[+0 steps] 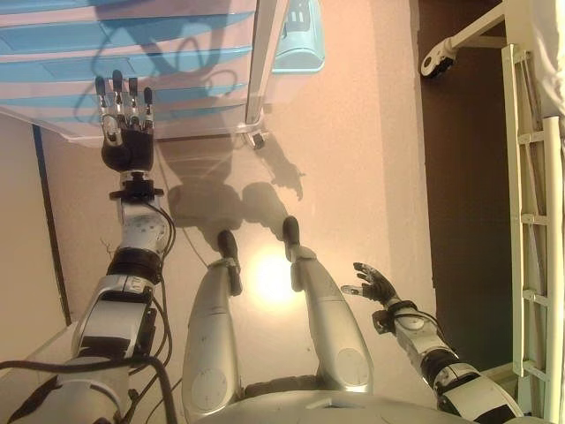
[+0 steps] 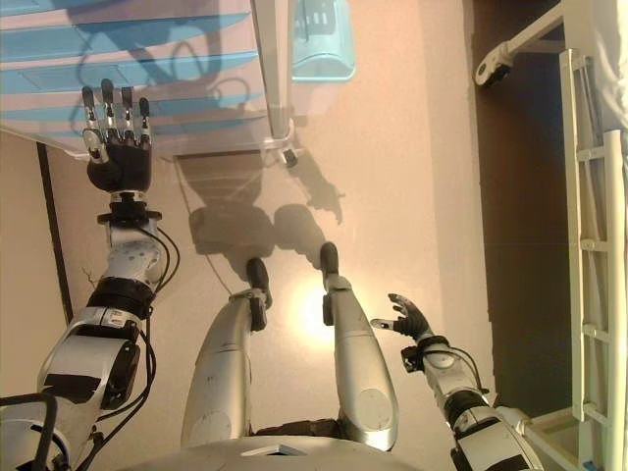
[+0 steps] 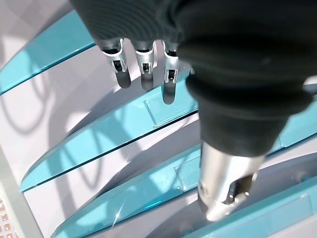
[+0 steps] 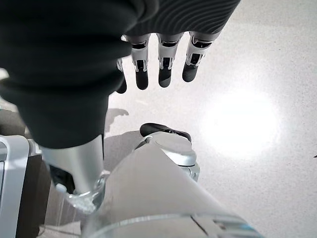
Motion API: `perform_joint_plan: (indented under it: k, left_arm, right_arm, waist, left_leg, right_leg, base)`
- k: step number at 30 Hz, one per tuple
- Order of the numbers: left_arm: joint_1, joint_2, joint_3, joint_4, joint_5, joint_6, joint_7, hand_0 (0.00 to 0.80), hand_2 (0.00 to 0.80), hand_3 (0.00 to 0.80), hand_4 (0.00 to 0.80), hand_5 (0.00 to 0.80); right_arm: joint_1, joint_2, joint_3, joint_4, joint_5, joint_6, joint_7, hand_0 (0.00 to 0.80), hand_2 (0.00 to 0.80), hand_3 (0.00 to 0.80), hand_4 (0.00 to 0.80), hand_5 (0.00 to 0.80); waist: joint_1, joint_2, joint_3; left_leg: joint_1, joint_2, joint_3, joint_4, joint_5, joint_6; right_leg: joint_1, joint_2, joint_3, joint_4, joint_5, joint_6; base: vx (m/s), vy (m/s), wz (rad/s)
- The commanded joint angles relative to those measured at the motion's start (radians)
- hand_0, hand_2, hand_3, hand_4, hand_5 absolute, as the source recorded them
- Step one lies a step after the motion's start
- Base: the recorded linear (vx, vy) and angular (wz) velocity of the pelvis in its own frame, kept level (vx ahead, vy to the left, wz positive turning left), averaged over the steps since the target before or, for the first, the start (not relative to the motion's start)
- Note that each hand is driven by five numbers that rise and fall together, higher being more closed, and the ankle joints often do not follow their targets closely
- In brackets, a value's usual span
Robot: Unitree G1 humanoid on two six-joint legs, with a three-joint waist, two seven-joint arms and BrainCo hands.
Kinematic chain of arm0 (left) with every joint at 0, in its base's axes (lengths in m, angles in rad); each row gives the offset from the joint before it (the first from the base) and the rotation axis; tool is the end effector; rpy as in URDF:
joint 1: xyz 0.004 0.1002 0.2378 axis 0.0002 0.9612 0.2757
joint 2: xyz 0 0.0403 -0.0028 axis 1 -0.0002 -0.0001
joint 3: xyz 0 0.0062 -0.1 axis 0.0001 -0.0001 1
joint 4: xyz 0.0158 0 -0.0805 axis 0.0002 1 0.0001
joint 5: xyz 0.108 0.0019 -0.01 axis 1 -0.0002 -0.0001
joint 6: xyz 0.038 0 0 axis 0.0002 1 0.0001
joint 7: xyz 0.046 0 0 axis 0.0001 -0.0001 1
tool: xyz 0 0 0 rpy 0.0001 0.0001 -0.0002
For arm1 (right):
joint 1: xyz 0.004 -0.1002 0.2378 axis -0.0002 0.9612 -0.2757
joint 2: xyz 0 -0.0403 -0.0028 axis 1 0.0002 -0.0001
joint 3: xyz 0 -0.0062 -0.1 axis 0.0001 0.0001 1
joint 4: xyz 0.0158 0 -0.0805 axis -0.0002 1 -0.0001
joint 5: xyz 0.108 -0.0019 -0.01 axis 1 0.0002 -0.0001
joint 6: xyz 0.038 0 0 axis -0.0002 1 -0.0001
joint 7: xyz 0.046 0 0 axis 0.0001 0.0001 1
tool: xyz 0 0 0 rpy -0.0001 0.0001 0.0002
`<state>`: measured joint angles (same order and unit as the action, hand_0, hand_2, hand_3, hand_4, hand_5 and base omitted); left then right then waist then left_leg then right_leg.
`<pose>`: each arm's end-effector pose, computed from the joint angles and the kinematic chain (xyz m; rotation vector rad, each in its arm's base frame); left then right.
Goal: Open the drawer and pick up the medicine
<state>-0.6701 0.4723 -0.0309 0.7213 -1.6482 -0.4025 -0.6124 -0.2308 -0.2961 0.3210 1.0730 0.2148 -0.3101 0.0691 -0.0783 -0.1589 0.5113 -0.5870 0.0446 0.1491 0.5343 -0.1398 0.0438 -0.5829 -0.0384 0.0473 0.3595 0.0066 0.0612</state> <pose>0.3188 0.2575 0.1213 -0.9820 -0.7351 -0.1857 0.1891 -0.2093 -0.0700 -0.2407 0.5759 0.1474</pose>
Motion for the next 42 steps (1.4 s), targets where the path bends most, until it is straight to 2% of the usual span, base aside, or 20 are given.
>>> perform_joint_plan:
  k: [1,11,22,32,42]
  left_arm:
    - [-0.091,0.099,0.066,-0.057,0.033,-0.036,0.031,0.0,0.0,0.0,0.0,0.0]
    - [-0.078,0.13,0.072,0.055,0.019,-0.01,0.079,0.0,0.0,0.0,0.0,0.0]
    - [-0.066,0.129,0.075,0.151,0.014,0.02,0.09,0.0,0.0,0.0,0.0,0.0]
    - [-0.055,0.106,0.065,0.187,0.031,0.037,0.084,0.0,0.0,0.0,0.0,0.0]
    - [-0.062,0.11,0.054,0.173,0.036,0.029,0.075,0.0,0.0,0.0,0.0,0.0]
  right_arm:
    - [0.078,-0.024,0.023,-0.045,0.028,-0.01,-0.018,0.0,0.0,0.0,0.0,0.0]
    - [0.076,-0.017,0.031,-0.062,0.039,0.0,-0.024,0.0,0.0,0.0,0.0,0.0]
    - [0.071,-0.012,0.036,-0.057,0.041,-0.001,-0.022,0.0,0.0,0.0,0.0,0.0]
    - [0.058,-0.008,0.038,-0.059,0.038,0.006,-0.021,0.0,0.0,0.0,0.0,0.0]
    - [0.057,-0.013,0.045,-0.069,0.034,0.017,-0.023,0.0,0.0,0.0,0.0,0.0]
  waist:
    - [0.027,0.014,-0.02]
    - [0.032,0.002,-0.014]
    - [0.031,0.0,-0.01]
    - [0.032,-0.003,-0.008]
    - [0.031,0.001,-0.004]
  left_leg:
    - [0.021,-0.073,0.001,0.019,-0.097,0.011]
    - [0.032,-0.07,0.0,0.009,-0.089,0.009]
    - [0.036,-0.068,0.002,0.011,-0.091,0.01]
    - [0.033,-0.067,0.003,0.012,-0.088,0.008]
    - [0.036,-0.067,0.005,0.006,-0.086,0.01]
  right_leg:
    - [0.063,-0.001,-0.061,-0.07,0.026,0.006]
    - [0.078,0.004,-0.07,-0.077,0.027,0.004]
    - [0.081,0.007,-0.071,-0.071,0.02,0.001]
    - [0.077,0.01,-0.072,-0.066,0.021,0.003]
    - [0.073,0.011,-0.072,-0.061,0.021,0.003]
  base:
    - [0.002,-0.034,0.05]
    - [0.001,-0.027,0.01]
    - [0.0,-0.003,0.01]
    - [0.0,0.0,0.0]
    - [0.0,0.0,0.0]
